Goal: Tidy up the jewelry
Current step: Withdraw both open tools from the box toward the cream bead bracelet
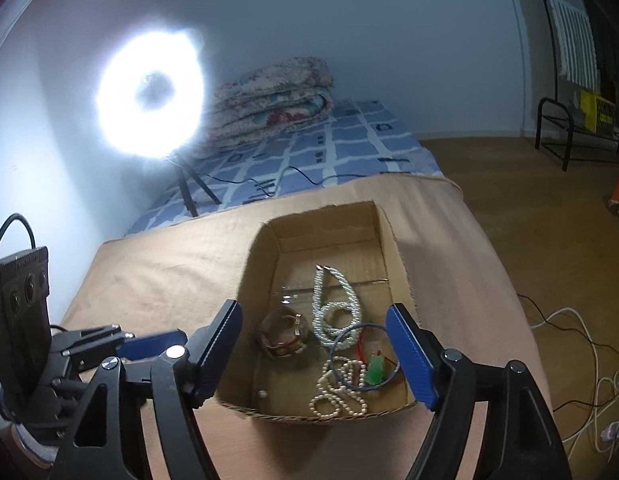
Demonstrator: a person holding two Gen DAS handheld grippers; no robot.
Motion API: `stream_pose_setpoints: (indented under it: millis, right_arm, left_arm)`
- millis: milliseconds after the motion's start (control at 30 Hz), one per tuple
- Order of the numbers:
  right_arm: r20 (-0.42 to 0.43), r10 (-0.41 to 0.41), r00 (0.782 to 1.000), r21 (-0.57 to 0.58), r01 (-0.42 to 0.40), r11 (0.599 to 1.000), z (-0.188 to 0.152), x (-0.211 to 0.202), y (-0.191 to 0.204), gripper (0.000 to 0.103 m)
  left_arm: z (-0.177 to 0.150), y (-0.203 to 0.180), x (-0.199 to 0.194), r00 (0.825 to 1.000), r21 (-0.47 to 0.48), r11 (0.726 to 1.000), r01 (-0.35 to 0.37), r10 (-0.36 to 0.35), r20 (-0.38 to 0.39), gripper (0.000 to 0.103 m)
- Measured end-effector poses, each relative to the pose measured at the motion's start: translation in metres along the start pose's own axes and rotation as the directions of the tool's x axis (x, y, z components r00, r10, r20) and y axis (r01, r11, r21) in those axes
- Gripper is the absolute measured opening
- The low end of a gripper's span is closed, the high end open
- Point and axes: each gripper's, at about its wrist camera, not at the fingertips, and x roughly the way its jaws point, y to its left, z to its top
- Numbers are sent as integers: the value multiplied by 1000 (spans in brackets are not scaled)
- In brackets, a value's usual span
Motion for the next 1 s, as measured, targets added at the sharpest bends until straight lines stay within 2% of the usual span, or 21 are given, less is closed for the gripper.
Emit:
stream_pose_setpoints:
  millis: [233, 533, 800, 1000]
  right_arm:
    - [16, 35, 999, -43, -35, 998, -3, -16, 31, 81]
    - [3, 103, 995, -89, -102, 991, -9, -19, 71, 82]
    - [-45, 165, 985, -133, -169, 977, -22, -5, 114, 81]
    - [-108, 197, 974, -163, -213, 963, -36, 21, 150, 72]
  left_arm:
    - [-8, 41, -54, 998, -36, 998, -47, 49, 47, 36]
    - [-38, 117, -112, 980, -86, 978, -189, 193, 42, 36]
    - [-75, 186, -137, 960, -177, 944, -278, 280, -15, 36]
    - [-94, 221, -139, 957, -241, 927, -289, 286, -48, 36]
